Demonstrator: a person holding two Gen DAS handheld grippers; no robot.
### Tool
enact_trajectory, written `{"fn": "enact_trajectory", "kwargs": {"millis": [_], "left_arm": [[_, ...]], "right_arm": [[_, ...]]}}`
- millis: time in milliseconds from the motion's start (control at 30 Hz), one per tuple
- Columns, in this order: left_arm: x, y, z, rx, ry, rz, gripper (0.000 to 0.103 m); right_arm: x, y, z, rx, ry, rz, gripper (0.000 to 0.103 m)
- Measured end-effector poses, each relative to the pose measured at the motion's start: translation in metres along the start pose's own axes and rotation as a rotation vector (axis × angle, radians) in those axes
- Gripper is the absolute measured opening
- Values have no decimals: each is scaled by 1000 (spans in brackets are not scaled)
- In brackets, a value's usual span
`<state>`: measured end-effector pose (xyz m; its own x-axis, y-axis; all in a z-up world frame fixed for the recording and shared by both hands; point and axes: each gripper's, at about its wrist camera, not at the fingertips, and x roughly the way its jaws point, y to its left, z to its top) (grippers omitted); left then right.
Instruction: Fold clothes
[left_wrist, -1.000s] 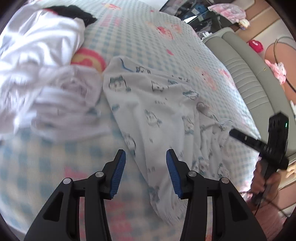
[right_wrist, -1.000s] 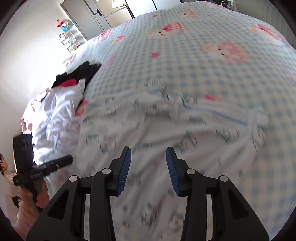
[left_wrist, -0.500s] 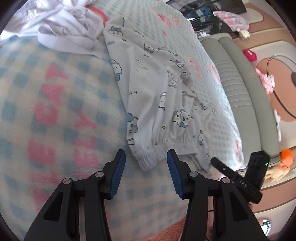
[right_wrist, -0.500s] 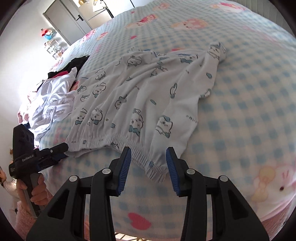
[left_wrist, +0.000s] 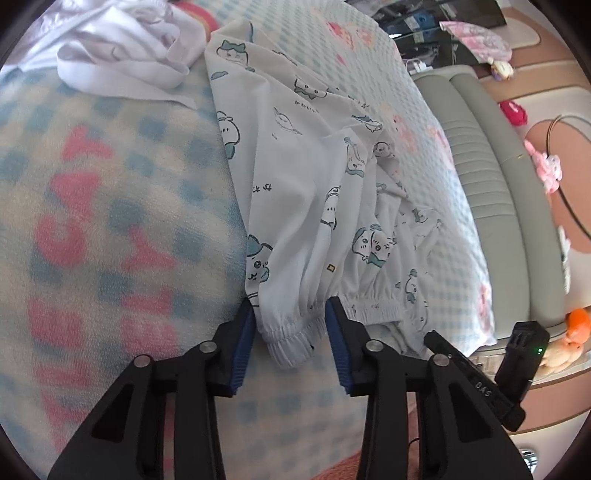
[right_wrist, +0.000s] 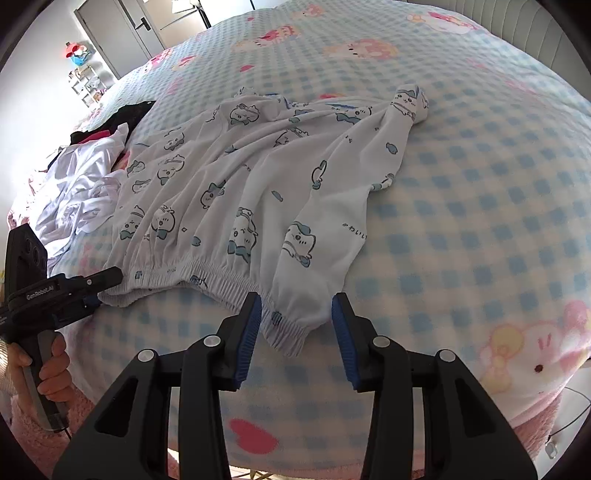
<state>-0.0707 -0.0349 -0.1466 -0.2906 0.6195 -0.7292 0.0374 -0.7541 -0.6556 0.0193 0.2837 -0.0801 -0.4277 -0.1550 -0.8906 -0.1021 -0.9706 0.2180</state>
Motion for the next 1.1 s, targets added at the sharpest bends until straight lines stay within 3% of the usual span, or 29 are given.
{"fn": "enact_trajectory", "kwargs": {"millis": [267, 367, 400, 433, 533, 633, 767, 867, 900, 967, 1100], "left_arm": [[-4, 9, -5, -5, 6, 8, 31], [-6, 5, 1, -9, 4, 0, 38], [-7, 6, 3, -32, 15, -22, 47], [-7, 9, 5, -65, 31, -52, 49], [-12, 14, 8, -113, 18, -81, 49], [-7, 14, 8, -111, 16, -51, 49], [11, 5, 0, -90, 46, -38, 46], [17, -1, -4, -59, 46, 0, 26], [17, -2, -5, -51, 44, 14, 23], [13, -3, -5, -42, 27, -13, 17], [-8, -15, -4, 28, -3, -41, 13]], "right_arm": [[6, -1, -6, -3, 31, 42, 41], [6, -2, -6, 18, 30, 47, 41], [4, -3, -5, 23, 23, 46, 41], [-1, -4, -5, 28, 8, 42, 41], [-10, -8, -1, 22, -17, 30, 42], [-4, -11, 4, 25, 5, 43, 44], [26, -9, 10, 43, 58, 120, 46], [53, -9, 11, 69, 113, 136, 48], [53, -9, 10, 77, 106, 149, 43], [50, -7, 9, 81, 85, 165, 21], [29, 2, 6, 26, 17, 141, 13]]}}
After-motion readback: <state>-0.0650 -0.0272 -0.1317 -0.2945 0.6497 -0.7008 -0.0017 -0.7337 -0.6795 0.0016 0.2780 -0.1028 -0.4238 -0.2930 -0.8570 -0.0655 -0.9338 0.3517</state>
